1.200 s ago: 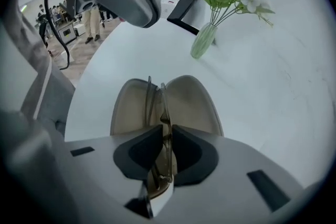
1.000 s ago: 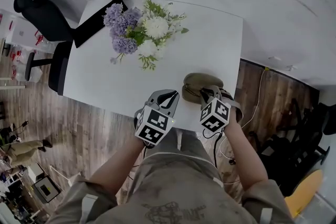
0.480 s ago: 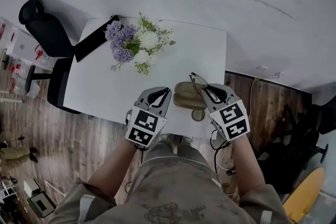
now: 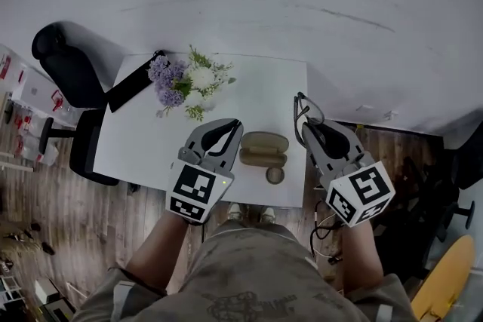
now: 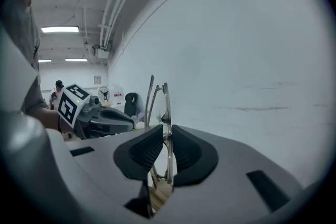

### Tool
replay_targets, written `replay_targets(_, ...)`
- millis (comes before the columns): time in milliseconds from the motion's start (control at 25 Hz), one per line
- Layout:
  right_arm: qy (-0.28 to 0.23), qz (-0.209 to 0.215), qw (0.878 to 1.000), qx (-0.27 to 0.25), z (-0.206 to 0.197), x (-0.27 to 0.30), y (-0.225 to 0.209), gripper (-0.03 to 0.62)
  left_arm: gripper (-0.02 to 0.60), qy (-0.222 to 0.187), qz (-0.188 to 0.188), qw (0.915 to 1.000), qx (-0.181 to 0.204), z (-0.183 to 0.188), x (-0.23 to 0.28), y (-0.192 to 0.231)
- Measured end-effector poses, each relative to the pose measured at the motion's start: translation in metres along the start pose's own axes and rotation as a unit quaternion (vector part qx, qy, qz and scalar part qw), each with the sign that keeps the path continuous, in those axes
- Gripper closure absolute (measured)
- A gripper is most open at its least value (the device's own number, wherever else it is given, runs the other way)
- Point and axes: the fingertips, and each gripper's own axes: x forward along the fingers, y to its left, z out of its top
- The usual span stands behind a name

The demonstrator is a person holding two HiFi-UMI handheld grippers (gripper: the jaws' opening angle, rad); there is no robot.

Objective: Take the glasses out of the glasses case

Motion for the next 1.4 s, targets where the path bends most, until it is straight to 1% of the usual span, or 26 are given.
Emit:
replay_targets(120,-0.033,-0.005,0.999,0.018,0.017,-0.02,0.0,0.525,0.557,-0.02,0.0,0.9996,0.021,0.022,-0.006,-0.005)
replay_targets(240,-0.054,-0.01,0.998,0.02,0.03,-0.042,-0.001,0.525,0.557,-0.036,0.004,0.9983,0.045,0.04,-0.015,-0.012)
replay_targets(360,-0.071,-0.017,0.997,0.01,0.041,-0.061,0.001,0.525,0.557,-0.054,0.001,0.9972,0.051,0.054,-0.023,-0.02)
replay_targets(480,-0.076,-0.017,0.997,0.003,0.045,-0.074,0.005,0.525,0.557,-0.063,-0.005,0.9966,0.054,0.061,-0.027,-0.029)
replay_targets(680,-0.081,0.0,0.996,0.026,0.041,-0.084,0.017,0.525,0.557,-0.061,-0.01,0.9966,0.055,0.06,-0.03,-0.037)
replay_targets(840,-0.073,0.012,0.997,0.025,0.034,-0.081,0.027,0.525,0.557,-0.057,-0.009,0.9969,0.053,0.058,-0.032,-0.039)
replay_targets(1160,-0.062,0.014,0.998,0.022,0.027,-0.076,0.03,0.525,0.557,-0.052,-0.004,0.9977,0.043,0.053,-0.038,-0.037)
replay_targets(1400,-0.063,0.008,0.998,0.018,0.027,-0.073,0.028,0.525,0.557,-0.051,-0.002,0.9978,0.044,0.049,-0.04,-0.033)
